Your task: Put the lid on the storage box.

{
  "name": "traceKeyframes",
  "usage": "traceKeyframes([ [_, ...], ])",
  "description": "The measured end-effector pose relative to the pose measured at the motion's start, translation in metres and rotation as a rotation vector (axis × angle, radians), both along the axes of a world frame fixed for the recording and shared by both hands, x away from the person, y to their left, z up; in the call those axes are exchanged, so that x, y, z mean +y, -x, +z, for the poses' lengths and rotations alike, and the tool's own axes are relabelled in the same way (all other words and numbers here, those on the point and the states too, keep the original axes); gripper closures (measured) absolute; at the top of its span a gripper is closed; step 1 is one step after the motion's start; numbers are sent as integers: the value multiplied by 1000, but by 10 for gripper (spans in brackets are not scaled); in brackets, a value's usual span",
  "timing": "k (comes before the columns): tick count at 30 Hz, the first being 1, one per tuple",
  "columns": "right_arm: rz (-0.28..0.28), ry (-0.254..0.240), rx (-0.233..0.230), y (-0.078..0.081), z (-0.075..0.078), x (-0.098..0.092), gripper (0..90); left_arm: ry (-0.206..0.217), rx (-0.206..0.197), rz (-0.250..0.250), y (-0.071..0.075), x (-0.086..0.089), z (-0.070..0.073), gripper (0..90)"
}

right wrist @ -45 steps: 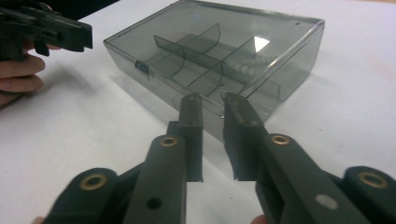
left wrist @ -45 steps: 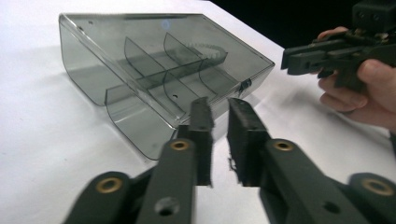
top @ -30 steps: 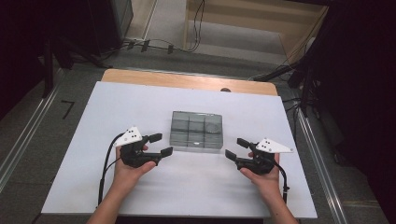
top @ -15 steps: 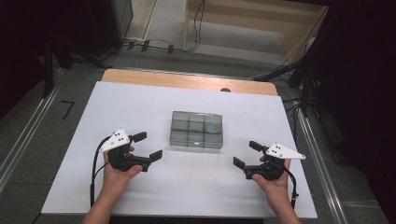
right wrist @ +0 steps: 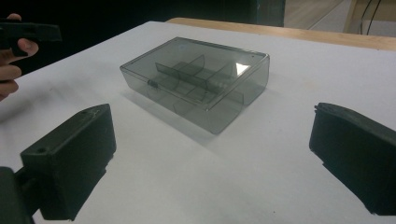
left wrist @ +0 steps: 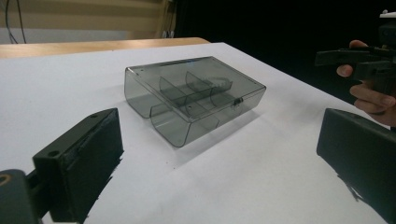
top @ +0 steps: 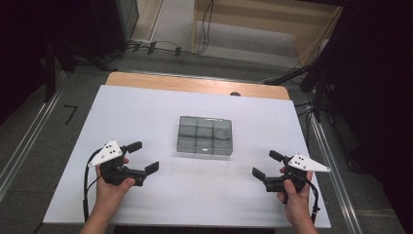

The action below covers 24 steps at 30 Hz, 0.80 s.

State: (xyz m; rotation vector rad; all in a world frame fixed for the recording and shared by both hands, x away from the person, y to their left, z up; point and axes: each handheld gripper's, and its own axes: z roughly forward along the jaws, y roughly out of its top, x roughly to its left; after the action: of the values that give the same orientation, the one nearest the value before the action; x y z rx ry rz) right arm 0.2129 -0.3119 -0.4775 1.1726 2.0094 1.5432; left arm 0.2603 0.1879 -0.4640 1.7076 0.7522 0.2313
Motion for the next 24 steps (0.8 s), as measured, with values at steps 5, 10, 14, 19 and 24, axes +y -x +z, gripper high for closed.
traceKeyframes([
  [5,-23,6,-4,5,0,-8,0,7,2,10,4,10,-1,0],
  [10,-31,-4,4,10,-2,-16,0,8,1,14,11,19,-2,0],
  [14,-47,3,2,13,-4,-22,0,3,0,23,14,26,-3,0],
  [19,-72,10,9,18,-5,-31,0,10,3,46,14,37,-3,0],
  [24,-91,16,14,22,-7,-40,0,14,-5,65,14,44,-2,0],
])
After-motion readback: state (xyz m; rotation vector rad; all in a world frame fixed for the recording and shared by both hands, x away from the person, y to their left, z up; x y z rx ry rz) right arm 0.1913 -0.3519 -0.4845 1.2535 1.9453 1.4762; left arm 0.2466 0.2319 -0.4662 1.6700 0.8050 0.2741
